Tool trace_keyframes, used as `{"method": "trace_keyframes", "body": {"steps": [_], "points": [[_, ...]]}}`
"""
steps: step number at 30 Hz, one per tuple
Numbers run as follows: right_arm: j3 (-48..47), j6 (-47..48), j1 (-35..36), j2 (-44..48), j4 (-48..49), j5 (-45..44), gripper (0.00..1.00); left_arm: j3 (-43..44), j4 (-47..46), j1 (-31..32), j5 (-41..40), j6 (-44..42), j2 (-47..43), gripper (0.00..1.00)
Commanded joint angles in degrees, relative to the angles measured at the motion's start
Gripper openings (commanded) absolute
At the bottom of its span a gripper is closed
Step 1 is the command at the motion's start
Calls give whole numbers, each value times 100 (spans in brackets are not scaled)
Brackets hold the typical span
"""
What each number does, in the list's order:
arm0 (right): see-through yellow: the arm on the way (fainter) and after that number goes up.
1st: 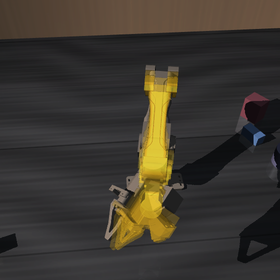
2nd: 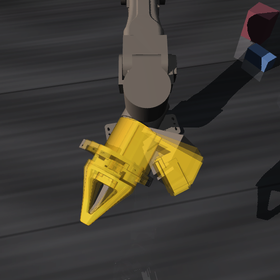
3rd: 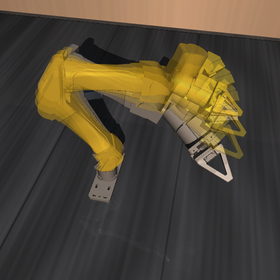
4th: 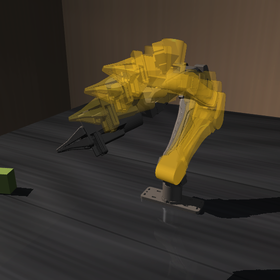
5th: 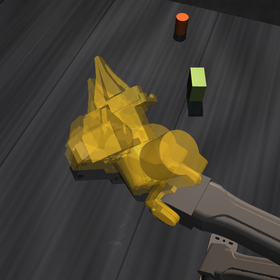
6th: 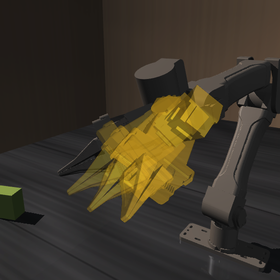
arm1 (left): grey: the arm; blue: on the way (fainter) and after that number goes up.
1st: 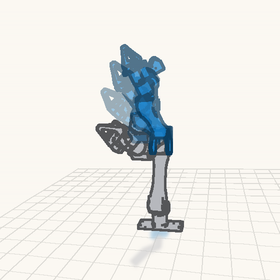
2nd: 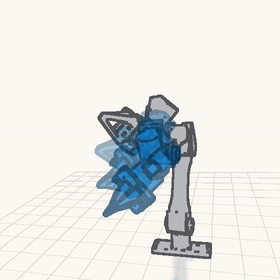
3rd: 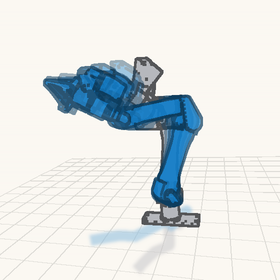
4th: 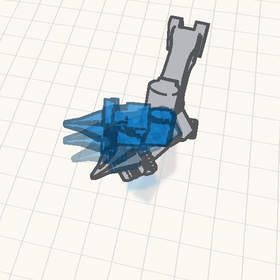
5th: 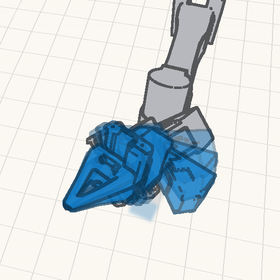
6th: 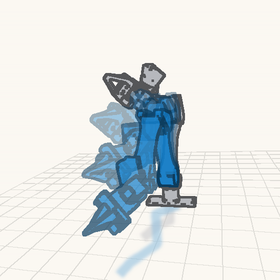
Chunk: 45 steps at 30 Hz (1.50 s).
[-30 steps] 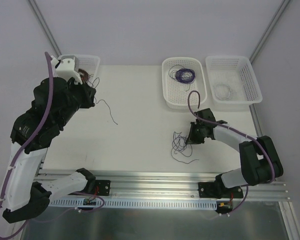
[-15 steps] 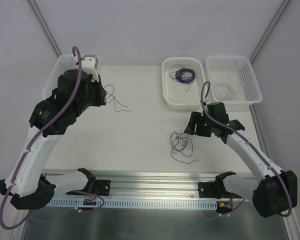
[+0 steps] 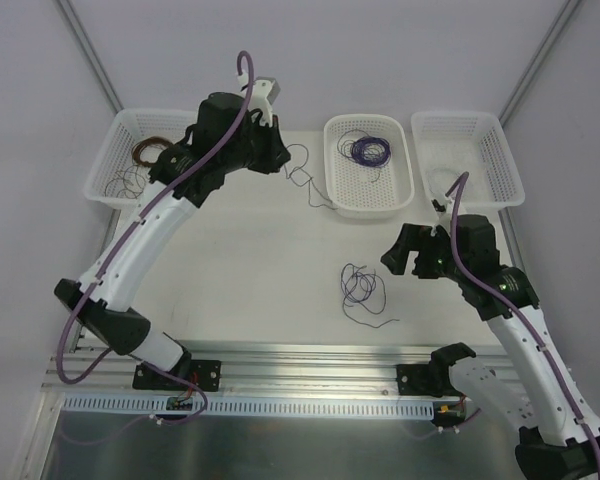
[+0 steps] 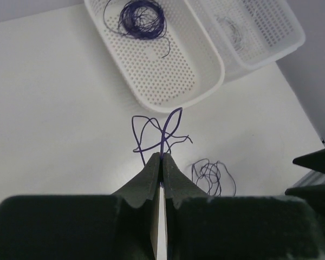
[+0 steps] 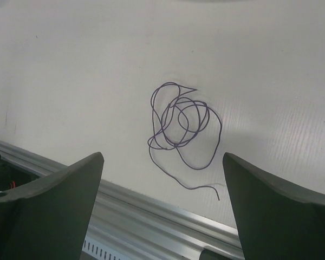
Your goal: Untangle the cables
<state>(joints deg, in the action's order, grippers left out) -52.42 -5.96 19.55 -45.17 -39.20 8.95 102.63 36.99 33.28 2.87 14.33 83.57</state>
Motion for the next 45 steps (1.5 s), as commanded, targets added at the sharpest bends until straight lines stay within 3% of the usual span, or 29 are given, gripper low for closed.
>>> {"method": "trace_keyframes", "body": {"steps": [1, 11, 14, 16, 17, 19, 21, 24, 31, 37, 45], "points": [[-154, 7, 22, 262, -334, -60, 97, 678, -999, -32, 687, 9, 613, 0], [74, -28, 22, 667, -457, -104, 97, 2559, -1782, 161, 1294, 70, 2979, 0], [109, -20, 14, 650, -457, -122, 97, 2981, -1985, 205, 1373, 114, 3621, 5], [136, 7, 14, 614, -457, -148, 97, 3166, -2064, 214, 1400, 123, 3956, 21], [145, 7, 14, 588, -448, -157, 97, 3175, -2108, 206, 1357, 123, 4017, 45], [154, 33, 14, 562, -439, -183, 97, 3097, -2108, 206, 1321, 71, 4045, 64], [162, 42, 14, 535, -439, -218, 97, 2738, -2108, 214, 1234, -17, 3809, 81], [223, 42, 22, 492, -396, -218, 97, 2017, -2117, 205, 1119, -79, 3291, 95], [391, 24, 14, 263, -158, 1, 97, -188, -2117, 372, 944, 167, 1866, 99], [733, -46, 14, -141, 192, 124, 97, -2279, -2117, 1030, 548, 605, 838, 97], [1208, -353, 14, -826, 703, -279, 96, -3416, -2109, 1734, 460, 1985, 774, 88]]}}
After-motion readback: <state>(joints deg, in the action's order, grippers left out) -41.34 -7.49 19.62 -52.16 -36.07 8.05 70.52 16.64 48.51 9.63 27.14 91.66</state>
